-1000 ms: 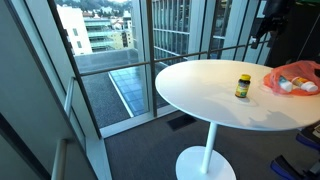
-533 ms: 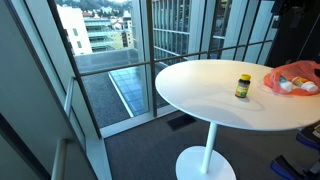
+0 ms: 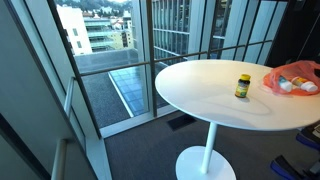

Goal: Remove the yellow and brown bottle from the plastic bag and place it on the table

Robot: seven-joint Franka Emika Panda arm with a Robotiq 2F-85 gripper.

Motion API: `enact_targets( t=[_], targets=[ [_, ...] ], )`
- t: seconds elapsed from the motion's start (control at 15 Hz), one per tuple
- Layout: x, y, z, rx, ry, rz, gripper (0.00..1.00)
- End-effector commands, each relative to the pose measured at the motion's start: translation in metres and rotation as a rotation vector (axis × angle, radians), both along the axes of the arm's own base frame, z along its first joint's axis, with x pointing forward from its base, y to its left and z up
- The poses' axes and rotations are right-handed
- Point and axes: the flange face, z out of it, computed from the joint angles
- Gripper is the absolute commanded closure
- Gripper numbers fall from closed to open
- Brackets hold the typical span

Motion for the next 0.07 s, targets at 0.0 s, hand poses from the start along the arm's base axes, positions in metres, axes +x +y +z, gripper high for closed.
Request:
enact_targets(
  t=[0.0],
  targets=[
    [0.0002,-0.0001,-0.0009,0.001,0.004,0.000,0.00]
  ],
)
